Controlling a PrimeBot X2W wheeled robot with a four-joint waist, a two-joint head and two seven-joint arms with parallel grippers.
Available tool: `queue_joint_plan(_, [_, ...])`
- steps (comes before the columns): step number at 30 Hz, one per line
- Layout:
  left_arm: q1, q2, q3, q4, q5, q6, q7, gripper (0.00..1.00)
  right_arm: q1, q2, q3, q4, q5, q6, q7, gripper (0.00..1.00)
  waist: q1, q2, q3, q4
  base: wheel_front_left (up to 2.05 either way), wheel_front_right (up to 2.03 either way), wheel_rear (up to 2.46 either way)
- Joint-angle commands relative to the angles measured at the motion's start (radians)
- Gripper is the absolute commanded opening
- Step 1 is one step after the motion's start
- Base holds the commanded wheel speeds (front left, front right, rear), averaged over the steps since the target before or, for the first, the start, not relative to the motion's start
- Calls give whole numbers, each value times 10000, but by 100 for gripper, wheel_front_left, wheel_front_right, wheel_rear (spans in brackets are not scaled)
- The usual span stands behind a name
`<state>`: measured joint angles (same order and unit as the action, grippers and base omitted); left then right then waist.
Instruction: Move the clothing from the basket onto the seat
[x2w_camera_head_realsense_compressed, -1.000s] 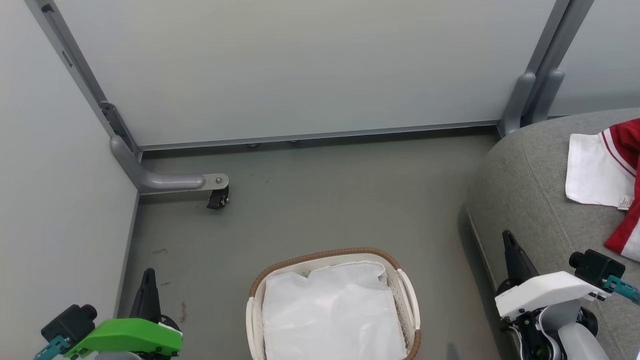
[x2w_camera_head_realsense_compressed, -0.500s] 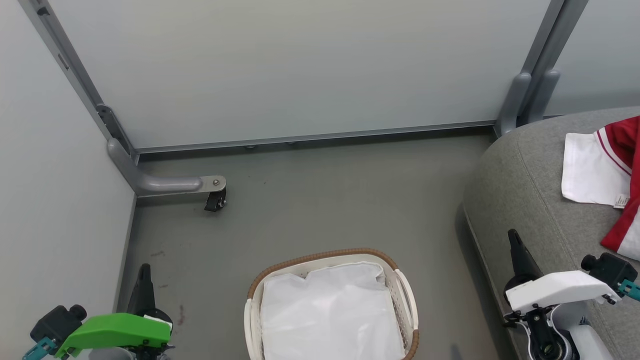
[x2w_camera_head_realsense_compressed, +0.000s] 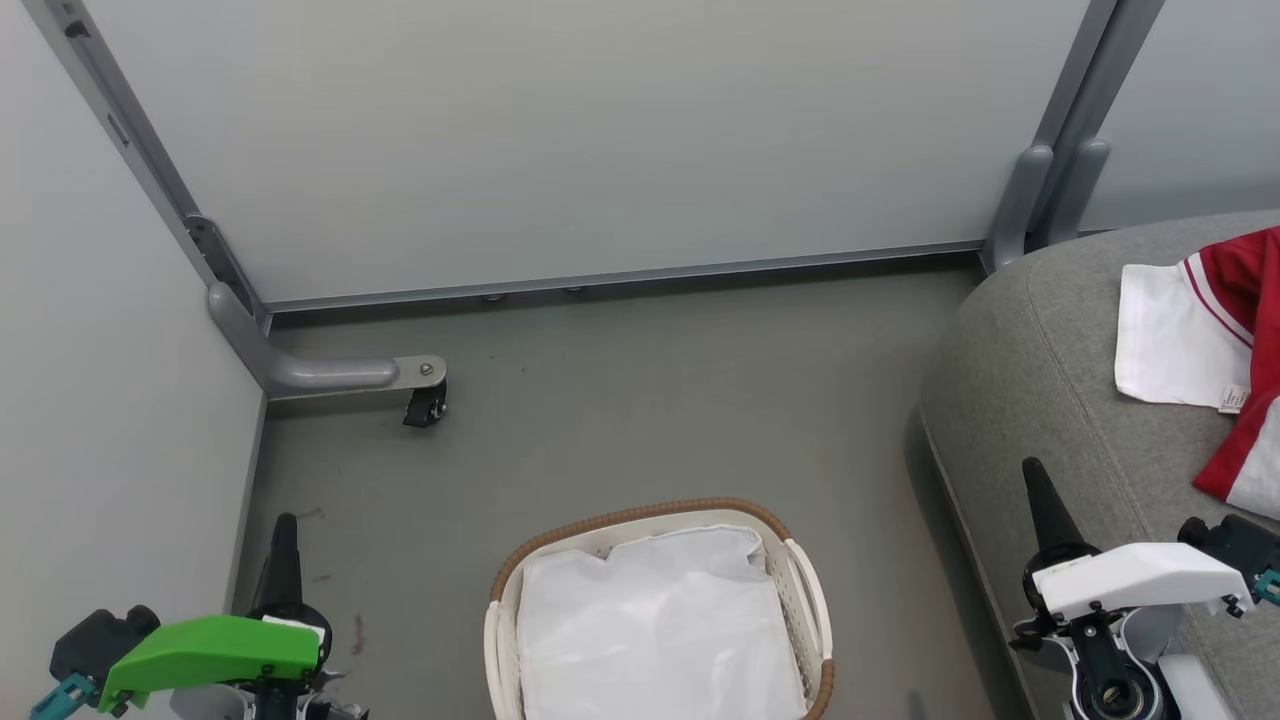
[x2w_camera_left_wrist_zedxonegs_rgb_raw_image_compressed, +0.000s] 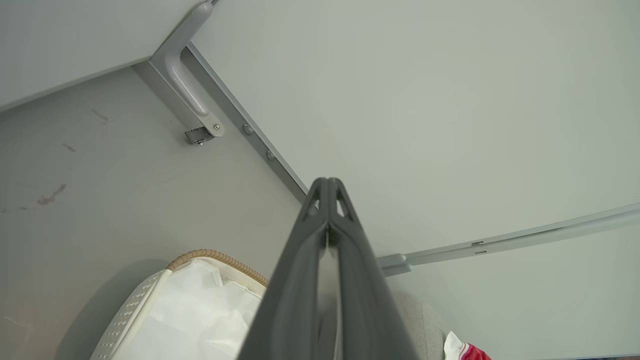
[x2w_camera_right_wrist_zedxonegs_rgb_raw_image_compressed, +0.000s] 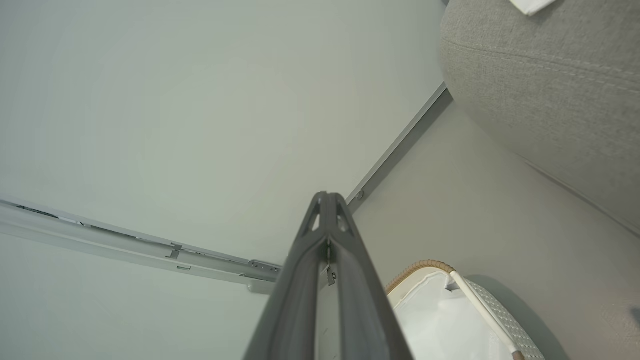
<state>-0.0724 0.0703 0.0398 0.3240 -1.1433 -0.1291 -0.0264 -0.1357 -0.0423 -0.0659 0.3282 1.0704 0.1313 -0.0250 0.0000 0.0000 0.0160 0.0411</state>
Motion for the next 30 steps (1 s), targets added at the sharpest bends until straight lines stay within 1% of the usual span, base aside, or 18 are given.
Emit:
queue_joint_plan(1, [-252,-8,94,-144,-280,-14,82,0,3,-73,-57,-152,304,-4,91,0,0,0,-3,-10,0,0,0])
queue_joint_plan(30, [-369,-106,454,-505,-2612,-21,791,0,183,-89,-294,-534,3005,-7,792,0,0,0,-61,-194,0,0,0])
